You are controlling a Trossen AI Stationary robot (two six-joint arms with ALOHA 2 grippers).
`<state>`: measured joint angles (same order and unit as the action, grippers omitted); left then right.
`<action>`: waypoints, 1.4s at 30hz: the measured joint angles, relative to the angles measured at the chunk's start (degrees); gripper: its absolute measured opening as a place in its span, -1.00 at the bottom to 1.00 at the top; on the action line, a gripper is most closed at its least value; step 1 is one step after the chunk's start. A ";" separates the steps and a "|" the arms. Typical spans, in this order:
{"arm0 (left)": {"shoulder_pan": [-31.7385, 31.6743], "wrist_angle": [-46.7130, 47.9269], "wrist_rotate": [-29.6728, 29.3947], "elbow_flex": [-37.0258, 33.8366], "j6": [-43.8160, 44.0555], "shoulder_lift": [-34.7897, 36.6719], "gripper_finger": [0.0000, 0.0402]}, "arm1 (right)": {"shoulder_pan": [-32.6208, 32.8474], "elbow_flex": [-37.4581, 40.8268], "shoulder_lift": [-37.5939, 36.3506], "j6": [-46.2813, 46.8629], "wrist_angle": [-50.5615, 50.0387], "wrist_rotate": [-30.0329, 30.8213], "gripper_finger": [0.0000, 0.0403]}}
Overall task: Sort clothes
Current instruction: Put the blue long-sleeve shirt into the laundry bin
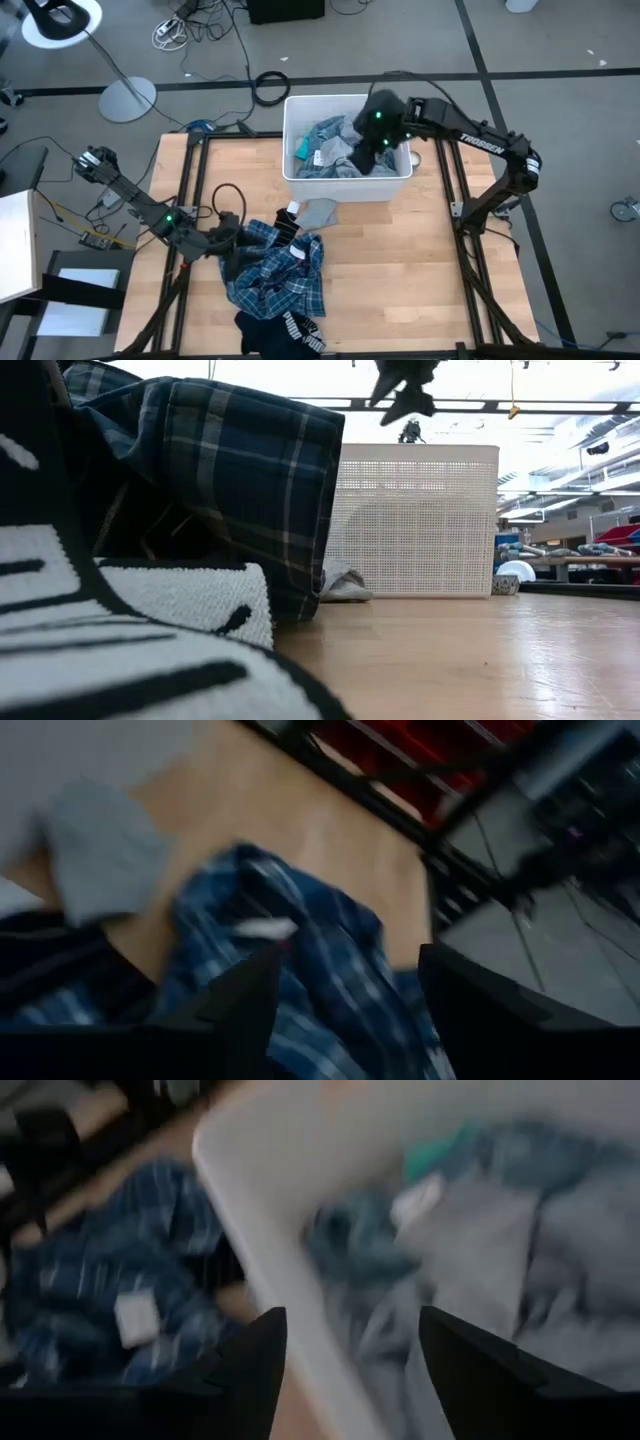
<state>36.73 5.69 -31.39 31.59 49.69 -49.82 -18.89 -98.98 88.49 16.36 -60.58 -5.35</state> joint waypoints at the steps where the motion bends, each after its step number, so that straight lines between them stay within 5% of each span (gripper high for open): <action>1: 0.00 0.02 1.81 0.00 0.01 0.00 0.20 | 1.08 0.00 -0.05 1.25 -1.96 -0.04 0.14; 6: 0.00 2.65 10.02 0.00 -0.84 0.00 0.10 | 8.27 -0.02 -0.09 9.22 -10.15 0.96 0.12; 16: 0.02 15.16 18.75 0.00 -1.73 -0.32 -0.01 | 30.96 -0.02 -0.09 33.21 -14.19 18.82 0.11; 25: 0.02 18.77 18.80 0.07 -7.62 -11.31 -0.01 | 52.07 5.13 -0.03 60.01 -13.98 35.45 0.11; 31: -0.30 18.90 14.41 0.11 -4.95 -21.12 -0.03 | 60.94 15.59 -0.01 79.19 -11.99 37.18 0.11; 34: -1.52 18.39 16.24 0.22 0.97 -22.70 -0.21 | 63.86 23.21 0.02 85.36 -6.50 37.18 0.11; 38: -2.32 19.21 16.25 1.99 4.16 -20.98 -0.82 | 65.47 32.97 0.08 85.46 4.84 34.76 0.11; 42: -4.12 24.04 13.75 8.37 4.70 -17.58 -0.96 | 65.29 39.23 -0.01 81.40 12.65 32.86 0.11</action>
<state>32.61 29.73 -17.64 39.96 54.39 -67.41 46.41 -59.75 88.48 97.76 -47.93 27.51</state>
